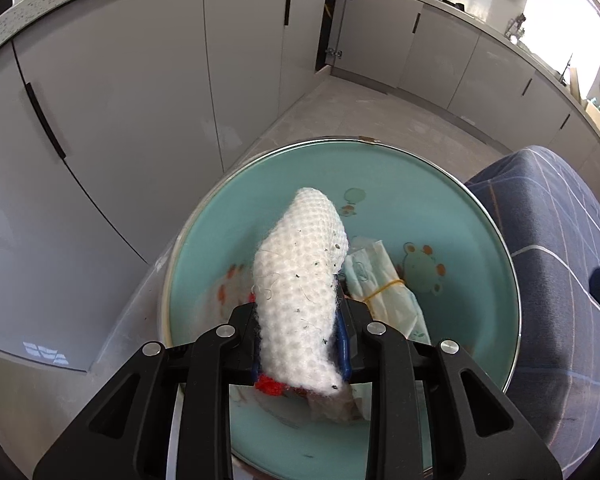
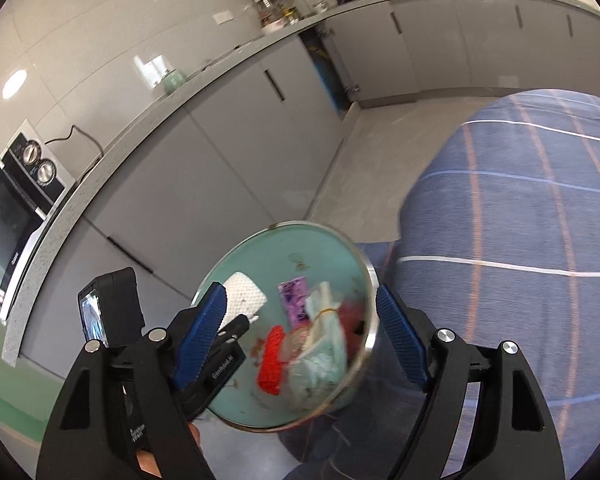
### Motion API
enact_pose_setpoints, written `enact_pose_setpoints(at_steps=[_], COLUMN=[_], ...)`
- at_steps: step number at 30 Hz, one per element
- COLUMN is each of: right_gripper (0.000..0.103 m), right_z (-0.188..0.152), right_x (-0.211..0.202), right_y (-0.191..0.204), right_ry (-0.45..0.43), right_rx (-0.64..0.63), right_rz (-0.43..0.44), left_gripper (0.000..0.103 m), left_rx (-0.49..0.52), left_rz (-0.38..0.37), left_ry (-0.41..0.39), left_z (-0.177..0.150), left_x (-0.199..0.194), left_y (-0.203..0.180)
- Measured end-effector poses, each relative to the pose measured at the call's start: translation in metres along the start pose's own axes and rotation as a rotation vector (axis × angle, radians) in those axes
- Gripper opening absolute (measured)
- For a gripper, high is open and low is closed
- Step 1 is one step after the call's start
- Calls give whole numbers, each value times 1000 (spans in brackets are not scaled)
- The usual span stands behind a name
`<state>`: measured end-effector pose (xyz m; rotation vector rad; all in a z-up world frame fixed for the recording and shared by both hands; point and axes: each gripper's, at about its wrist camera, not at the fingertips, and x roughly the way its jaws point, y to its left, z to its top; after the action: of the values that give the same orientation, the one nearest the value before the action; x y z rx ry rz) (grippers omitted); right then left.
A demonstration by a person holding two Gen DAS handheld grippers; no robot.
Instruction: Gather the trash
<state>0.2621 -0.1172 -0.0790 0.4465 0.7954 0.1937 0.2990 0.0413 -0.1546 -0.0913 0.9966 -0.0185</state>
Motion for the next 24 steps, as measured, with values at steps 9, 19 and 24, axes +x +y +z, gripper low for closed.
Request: enact_pose_setpoints(at_steps=[9,19,24], right_gripper=[76,76,83], right_z=[-7,-14,-22], right_x=[-21,-39,-57], right_y=[-20,-15,-9], right_ry=[-24,-68,-116], right_rx=[52,38,-2], right_rz=[-12,-3,-14], left_gripper=[55,84,88], left_rx=[16,5,-2], left_rz=[8,50,98], left_ry=[15,-108,-179], left_z=[-4,-14,-31], left_x=[2,-46,-82], left_y=[-16,-17,-10])
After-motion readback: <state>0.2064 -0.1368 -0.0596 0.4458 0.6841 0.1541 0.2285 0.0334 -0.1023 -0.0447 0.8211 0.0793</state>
